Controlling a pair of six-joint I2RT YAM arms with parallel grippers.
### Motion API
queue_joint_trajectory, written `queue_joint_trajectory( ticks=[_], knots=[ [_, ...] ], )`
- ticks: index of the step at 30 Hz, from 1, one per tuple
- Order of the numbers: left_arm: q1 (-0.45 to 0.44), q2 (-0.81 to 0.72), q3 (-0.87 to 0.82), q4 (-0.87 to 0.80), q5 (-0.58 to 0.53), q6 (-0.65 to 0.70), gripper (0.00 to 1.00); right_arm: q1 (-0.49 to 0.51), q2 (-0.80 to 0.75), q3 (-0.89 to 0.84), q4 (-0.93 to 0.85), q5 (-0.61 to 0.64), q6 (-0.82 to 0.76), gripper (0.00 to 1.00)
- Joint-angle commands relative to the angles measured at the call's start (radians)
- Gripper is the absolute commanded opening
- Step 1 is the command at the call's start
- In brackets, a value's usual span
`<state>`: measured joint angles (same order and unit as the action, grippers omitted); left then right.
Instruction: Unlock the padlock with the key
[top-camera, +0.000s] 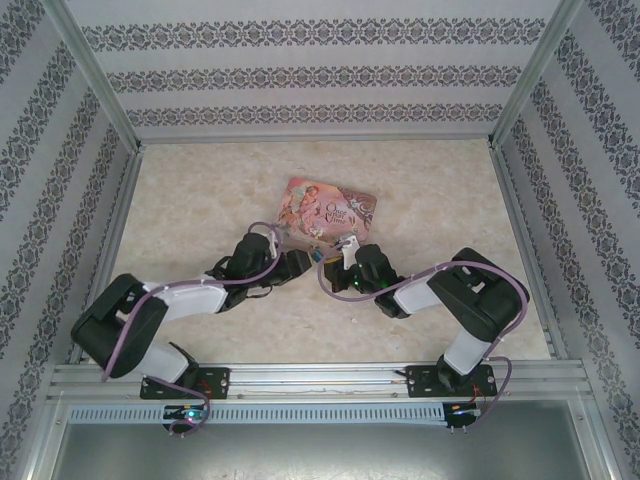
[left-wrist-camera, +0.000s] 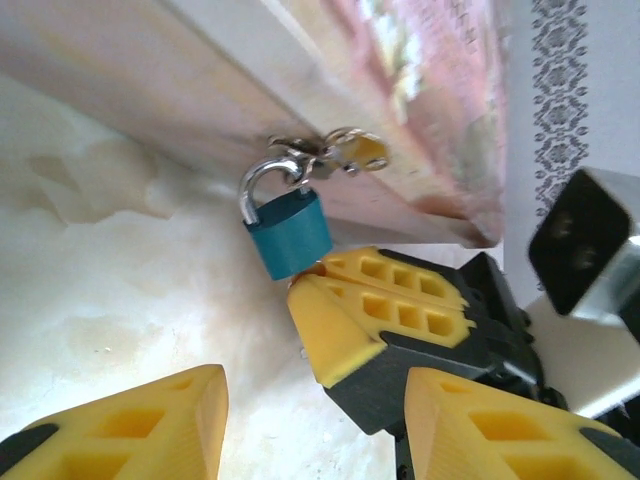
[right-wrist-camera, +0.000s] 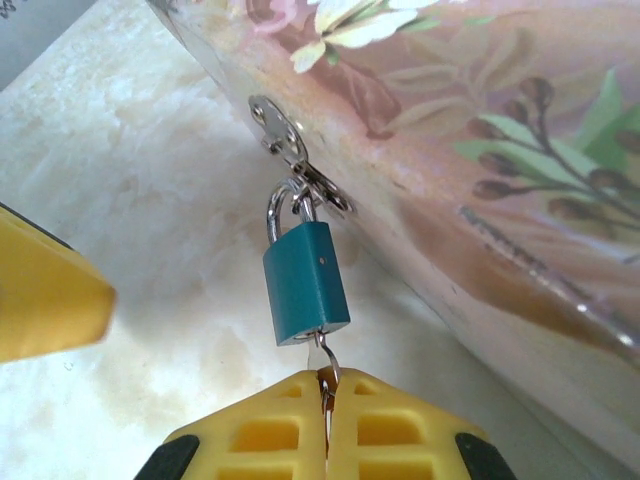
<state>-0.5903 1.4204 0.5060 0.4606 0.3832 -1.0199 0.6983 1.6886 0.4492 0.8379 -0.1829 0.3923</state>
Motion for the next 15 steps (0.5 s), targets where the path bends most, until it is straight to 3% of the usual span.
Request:
queue_joint_trajectory(
  ticks=[1,9,15],
  knots=[
    [-0.014,-0.087,-0.035,-0.021,-0.096,0.061,0.51,0.009,-0.049,-0.004,0.017,-0.028,0.043,0.0],
    [-0.014,-0.239,-0.114,0.041,-0.19,0.076,0.58,0.01,-0.096,-0.001,-0.021,-0.053,0.137,0.0],
    [-0.014,-0.261,-0.154,0.124,-0.21,-0.006,0.61,0.009,-0.117,0.006,-0.037,-0.074,0.218,0.0]
  ],
)
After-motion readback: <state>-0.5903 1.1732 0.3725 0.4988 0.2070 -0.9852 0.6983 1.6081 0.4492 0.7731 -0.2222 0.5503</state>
